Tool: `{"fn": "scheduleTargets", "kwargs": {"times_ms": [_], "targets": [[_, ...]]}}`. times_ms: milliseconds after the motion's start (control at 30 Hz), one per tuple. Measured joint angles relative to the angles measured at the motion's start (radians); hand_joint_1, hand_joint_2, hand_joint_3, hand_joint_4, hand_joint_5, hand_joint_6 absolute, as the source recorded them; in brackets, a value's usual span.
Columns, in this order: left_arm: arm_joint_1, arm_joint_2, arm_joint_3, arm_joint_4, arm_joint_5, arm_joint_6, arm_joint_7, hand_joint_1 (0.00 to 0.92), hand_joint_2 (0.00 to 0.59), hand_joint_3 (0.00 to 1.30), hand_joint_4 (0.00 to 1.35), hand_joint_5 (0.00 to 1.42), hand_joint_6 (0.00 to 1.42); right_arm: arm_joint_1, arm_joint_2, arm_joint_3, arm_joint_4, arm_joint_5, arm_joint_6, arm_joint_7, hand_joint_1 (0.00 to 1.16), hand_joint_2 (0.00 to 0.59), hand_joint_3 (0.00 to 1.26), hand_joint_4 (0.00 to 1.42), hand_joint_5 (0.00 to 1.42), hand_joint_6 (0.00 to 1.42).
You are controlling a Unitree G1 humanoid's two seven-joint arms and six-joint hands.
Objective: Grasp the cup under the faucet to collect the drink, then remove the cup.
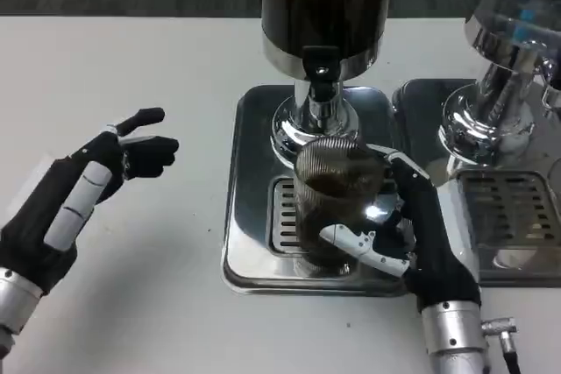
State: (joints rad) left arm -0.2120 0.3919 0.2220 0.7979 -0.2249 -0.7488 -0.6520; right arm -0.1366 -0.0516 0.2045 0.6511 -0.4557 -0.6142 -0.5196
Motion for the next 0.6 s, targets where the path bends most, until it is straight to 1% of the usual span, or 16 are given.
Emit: {"fn": "scheduleTargets", "kwargs": {"times_ms": [300,433,600], "targets": [[-0.019,0.000,-0.012,0.018,0.009,-0.015,0.000,0.000,0.168,0.22,0.33,0.32,0.33,0.040,-0.001,-0.012,-0.073,0.000,-0.010,-0.015,0.77,0.205,0.64,0.78,0.93,1.25],[-0.020,0.000,-0.015,0.026,0.026,-0.024,0.001,0.000,0.168,0.22,0.33,0.31,0.33,0.054,-0.002,-0.017,-0.098,-0.014,-0.010,-0.019,0.78,0.204,0.64,0.78,0.94,1.25],[-0.020,0.001,-0.028,0.034,0.043,-0.044,0.003,0.000,0.169,0.22,0.32,0.30,0.33,0.081,-0.004,-0.023,-0.151,-0.022,-0.010,-0.019,0.78,0.205,0.64,0.78,0.94,1.25]]}}
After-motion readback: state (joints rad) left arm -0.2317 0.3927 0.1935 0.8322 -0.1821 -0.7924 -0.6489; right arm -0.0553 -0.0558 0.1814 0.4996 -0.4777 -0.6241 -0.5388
